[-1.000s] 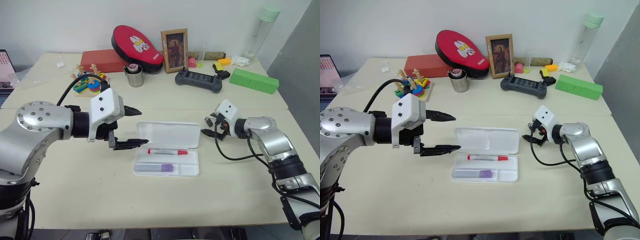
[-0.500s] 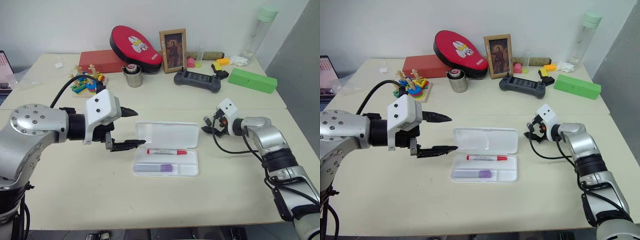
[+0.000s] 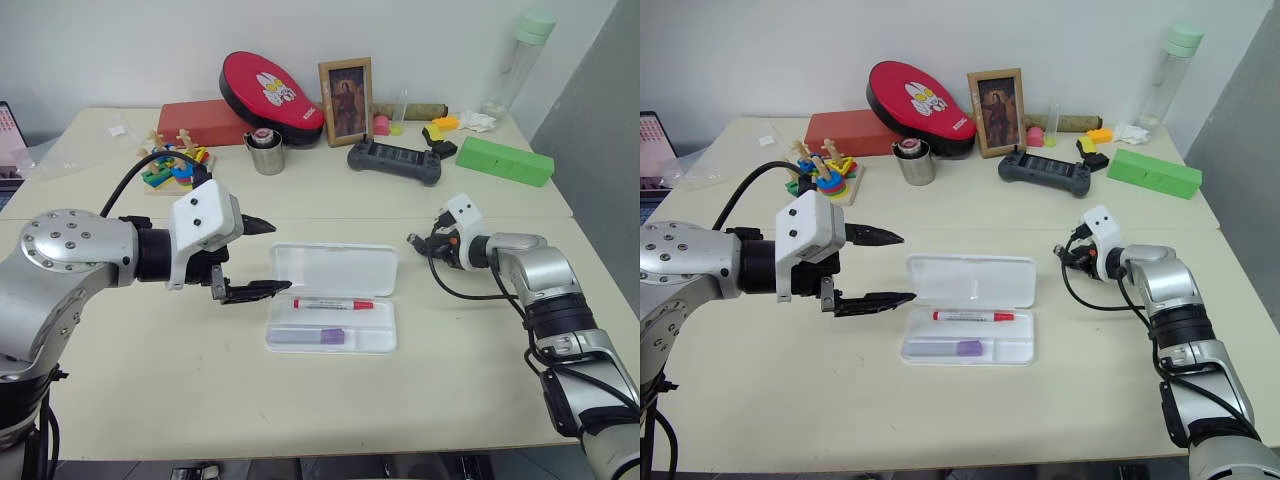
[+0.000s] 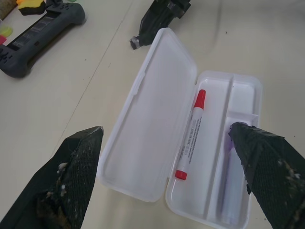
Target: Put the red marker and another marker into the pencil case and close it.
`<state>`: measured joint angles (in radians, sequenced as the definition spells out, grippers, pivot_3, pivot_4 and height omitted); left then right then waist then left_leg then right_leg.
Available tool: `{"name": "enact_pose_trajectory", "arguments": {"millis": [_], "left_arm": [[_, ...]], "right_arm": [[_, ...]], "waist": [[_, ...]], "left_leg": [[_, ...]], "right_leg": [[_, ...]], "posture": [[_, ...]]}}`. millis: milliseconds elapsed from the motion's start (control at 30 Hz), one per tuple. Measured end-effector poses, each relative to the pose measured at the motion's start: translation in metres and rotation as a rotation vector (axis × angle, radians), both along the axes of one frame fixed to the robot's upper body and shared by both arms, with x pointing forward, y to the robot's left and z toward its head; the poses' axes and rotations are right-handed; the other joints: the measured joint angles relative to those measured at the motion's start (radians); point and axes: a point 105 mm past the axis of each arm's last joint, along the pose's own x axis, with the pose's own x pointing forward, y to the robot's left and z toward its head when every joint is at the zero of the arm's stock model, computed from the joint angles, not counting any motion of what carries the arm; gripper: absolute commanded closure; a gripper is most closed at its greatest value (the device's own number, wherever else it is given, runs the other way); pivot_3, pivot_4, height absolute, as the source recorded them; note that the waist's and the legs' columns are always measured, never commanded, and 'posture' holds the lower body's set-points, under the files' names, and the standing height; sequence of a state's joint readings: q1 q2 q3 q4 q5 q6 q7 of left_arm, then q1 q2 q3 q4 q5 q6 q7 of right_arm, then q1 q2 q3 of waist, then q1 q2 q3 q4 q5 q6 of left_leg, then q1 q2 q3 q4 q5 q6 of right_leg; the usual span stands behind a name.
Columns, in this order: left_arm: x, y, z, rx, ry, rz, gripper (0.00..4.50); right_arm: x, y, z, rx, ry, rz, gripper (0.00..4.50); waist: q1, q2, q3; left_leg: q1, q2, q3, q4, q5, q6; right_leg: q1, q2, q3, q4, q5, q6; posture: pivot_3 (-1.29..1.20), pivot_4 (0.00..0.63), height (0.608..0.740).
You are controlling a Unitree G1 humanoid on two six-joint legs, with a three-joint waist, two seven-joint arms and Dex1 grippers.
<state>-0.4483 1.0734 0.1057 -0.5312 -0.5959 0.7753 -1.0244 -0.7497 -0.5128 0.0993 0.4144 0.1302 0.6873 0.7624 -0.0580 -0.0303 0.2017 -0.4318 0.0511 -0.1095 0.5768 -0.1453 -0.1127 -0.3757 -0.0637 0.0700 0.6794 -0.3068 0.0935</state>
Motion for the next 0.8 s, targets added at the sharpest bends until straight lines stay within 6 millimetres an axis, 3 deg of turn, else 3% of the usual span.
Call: {"name": "enact_pose_trajectory", "arguments": {"millis": [100, 400, 667, 800], "left_arm": [[0.001, 0.0, 0.0, -0.003, -0.005, 0.007, 0.0], [0.0, -0.001, 0.0, -0.004, -0.007, 0.001, 0.0], [-0.002, 0.0, -0.006, -0.003, 0.013, 0.002, 0.0], [-0.003, 0.0, -0.008, -0.004, 0.019, -0.004, 0.0]], "right_arm": [[-0.001, 0.001, 0.0, -0.002, -0.003, 0.006, 4.25], [-0.006, 0.001, 0.0, -0.018, -0.018, 0.047, 4.26], [-0.052, -0.016, 0.029, -0.168, -0.075, 0.277, 4.26], [-0.07, -0.013, 0.039, -0.172, -0.08, 0.367, 4.26]], "waist": [[0.0, 0.0, 0.0], [0.0, 0.0, 0.0], [0.003, 0.002, 0.002], [0.002, 0.003, 0.002]], "left_leg": [[0.0, 0.0, 0.0, 0.0, 0.0, 0.0], [0.0, 0.0, 0.0, 0.0, 0.0, 0.0], [-0.001, 0.0, 0.0, 0.0, 0.0, 0.0], [0.0, 0.0, 0.001, 0.0, 0.0, 0.0]], "right_leg": [[0.0, 0.0, 0.0, 0.0, 0.0, 0.0], [0.0, 0.0, 0.0, 0.0, 0.0, 0.0], [-0.001, 0.0, 0.0, 0.0, 0.0, 0.001], [-0.001, 0.0, 0.001, 0.0, -0.001, 0.001]], "posture": [[0.0, 0.15, 0.74], [0.0, 0.15, 0.74], [0.0, 0.15, 0.74], [0.0, 0.15, 0.74]]}}
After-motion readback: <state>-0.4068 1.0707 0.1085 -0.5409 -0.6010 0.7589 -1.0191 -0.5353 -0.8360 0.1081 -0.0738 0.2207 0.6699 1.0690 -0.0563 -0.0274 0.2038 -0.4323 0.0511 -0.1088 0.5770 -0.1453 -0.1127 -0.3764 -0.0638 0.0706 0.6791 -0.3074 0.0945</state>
